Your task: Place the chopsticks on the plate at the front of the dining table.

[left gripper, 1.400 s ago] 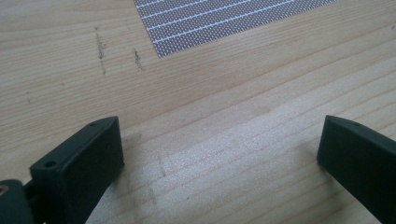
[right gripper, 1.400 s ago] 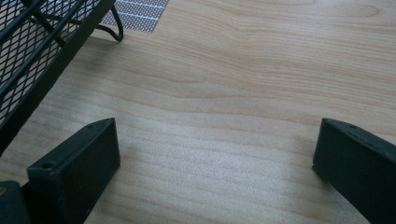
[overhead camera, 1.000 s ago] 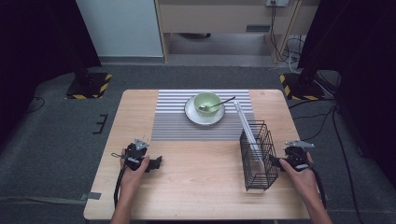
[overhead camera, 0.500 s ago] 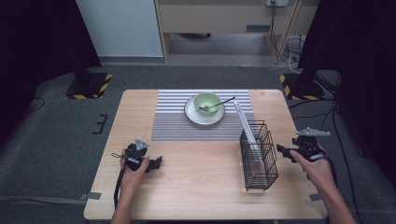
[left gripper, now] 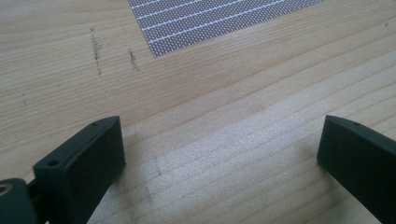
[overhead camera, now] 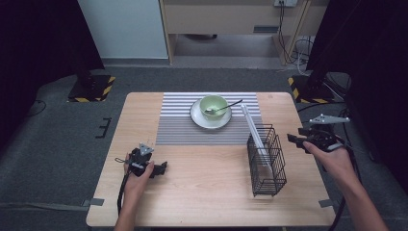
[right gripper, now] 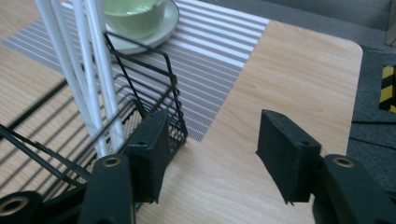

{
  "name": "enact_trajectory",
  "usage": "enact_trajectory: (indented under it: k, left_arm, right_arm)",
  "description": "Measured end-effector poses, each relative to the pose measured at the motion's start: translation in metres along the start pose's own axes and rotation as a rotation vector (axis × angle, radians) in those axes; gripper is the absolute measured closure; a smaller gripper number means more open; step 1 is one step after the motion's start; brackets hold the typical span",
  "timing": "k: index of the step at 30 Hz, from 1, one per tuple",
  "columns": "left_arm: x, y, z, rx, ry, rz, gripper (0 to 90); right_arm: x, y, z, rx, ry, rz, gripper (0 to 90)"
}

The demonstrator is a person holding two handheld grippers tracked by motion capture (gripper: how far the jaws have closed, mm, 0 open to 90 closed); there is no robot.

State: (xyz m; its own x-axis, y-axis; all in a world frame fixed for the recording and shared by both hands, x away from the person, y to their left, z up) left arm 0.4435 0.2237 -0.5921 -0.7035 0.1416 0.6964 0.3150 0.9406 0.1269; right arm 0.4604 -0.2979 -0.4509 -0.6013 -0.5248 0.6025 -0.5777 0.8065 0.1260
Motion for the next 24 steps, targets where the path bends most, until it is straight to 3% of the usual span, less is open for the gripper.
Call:
enact_trajectory:
  k: [9,24]
  left_arm:
    - [0.0,0.0,0.0,-0.002,0.0,0.002,0.0]
    - [0.001,-0.002,0.001,-0.007,-0.002,0.007,0.0]
  right_arm:
    - [0.001,0.012,-0.026,0.026,-0.013,-0.035,49.7]
    - [-0.013,0.038,-0.062,0.071,-0.008,-0.085,56.0]
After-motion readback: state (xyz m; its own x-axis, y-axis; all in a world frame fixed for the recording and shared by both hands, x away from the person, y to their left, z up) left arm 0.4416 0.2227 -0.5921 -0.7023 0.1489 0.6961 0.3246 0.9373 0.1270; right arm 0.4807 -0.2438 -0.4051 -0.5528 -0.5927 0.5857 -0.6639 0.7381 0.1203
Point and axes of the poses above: each handheld gripper's, and its own axes: x roughly backward along the jaws, z roughly out of its underside, y roughly to its left, the point moved 7 cm from there along -x, roughly forward along the jaws, and after that the axes turned 8 degrees about -z, right-handed, at the moved point
